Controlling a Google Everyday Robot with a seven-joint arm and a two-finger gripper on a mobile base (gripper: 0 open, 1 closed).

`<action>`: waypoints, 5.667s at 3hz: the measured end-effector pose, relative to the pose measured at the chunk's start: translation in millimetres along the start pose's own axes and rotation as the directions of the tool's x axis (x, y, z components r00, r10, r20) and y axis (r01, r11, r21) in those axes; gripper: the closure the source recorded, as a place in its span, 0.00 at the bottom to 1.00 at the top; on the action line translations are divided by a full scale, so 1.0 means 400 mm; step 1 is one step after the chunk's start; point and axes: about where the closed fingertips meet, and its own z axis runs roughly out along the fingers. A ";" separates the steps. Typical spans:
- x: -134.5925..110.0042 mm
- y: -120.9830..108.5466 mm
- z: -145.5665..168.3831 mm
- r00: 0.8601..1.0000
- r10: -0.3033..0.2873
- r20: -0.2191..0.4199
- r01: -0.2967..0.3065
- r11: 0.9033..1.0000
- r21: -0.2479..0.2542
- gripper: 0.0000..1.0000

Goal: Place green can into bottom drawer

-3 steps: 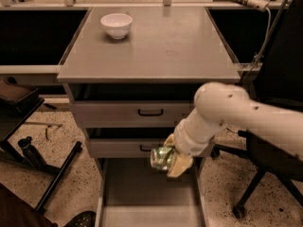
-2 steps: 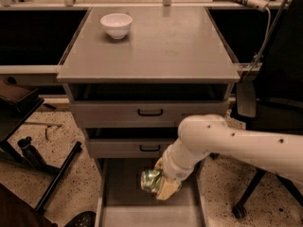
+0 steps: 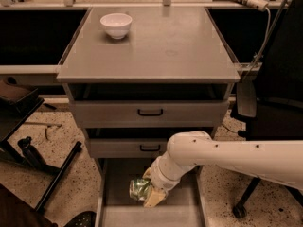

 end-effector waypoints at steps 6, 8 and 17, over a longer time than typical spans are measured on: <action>0.081 -0.519 0.534 0.949 0.281 0.146 -0.315 0.886 0.340 1.00; 0.220 -0.503 0.644 0.870 0.478 0.120 -0.491 0.819 0.296 1.00; 0.643 -0.431 0.819 0.538 0.842 0.025 -0.818 0.515 0.257 0.37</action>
Offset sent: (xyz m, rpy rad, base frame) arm 0.1346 0.0941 -0.0849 0.3409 -0.3793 -0.2987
